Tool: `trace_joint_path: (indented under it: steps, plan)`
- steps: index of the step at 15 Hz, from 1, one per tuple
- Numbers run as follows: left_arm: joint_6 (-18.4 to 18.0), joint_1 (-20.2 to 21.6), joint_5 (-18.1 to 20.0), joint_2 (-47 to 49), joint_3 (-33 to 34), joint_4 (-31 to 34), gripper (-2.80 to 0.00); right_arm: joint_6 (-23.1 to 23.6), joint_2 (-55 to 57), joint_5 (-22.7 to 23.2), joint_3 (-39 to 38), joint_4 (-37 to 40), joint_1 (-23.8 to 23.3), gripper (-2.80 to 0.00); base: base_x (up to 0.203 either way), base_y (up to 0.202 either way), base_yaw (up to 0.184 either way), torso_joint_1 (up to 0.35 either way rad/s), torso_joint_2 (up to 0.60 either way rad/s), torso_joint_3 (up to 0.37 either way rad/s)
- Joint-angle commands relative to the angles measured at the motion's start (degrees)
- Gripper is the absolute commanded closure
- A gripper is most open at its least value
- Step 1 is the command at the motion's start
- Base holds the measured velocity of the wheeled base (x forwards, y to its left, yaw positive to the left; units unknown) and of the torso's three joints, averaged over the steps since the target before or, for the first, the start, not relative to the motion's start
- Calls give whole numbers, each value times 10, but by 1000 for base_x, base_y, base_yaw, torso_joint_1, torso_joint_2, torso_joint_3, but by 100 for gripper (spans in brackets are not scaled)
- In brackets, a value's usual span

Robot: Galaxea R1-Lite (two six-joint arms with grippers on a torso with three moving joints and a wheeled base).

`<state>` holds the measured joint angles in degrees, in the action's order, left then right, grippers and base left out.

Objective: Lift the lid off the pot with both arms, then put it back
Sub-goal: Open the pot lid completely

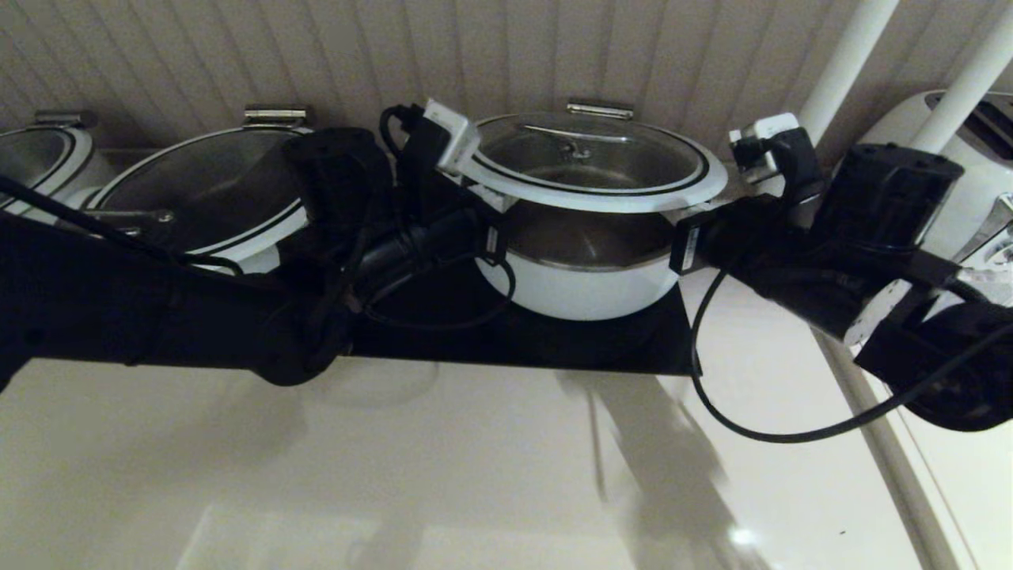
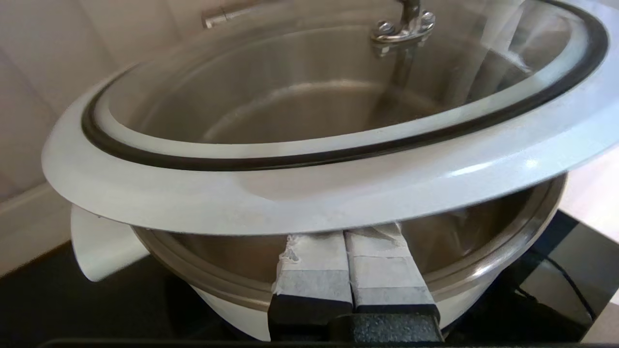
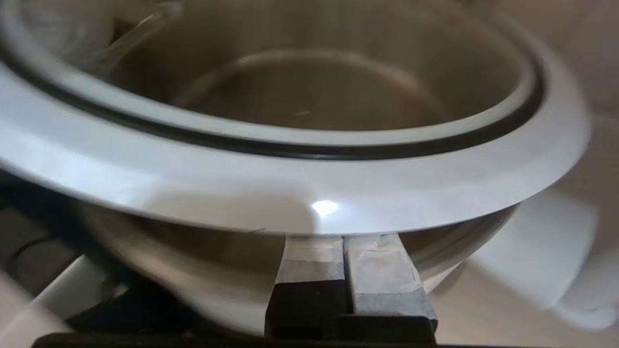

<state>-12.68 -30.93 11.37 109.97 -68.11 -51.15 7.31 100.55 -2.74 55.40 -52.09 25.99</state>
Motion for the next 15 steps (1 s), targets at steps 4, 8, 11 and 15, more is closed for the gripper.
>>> trace_joint_path:
  steps: [4, 8, 11, 15]
  plan:
    - [-1, 0, 1, -3, 3, -3, 0, 10, 14, -2, 9, -24, -10, 0, 0, 0, 0, 0, 0, 0]
    - [-26, -1, 1, -18, 45, -3, 0, 11, 15, -2, 29, -24, -12, 0, 0, 0, 0, 0, 0, 0]
    - [-32, -1, 1, -39, 98, -6, 0, 11, 17, -2, 40, -23, -13, 0, 0, 0, 0, 0, 0, 0]
    - [-42, -1, 1, -78, 172, -6, 0, 11, 17, -2, 42, -23, -13, 0, 0, 0, 0, 0, 0, 0]
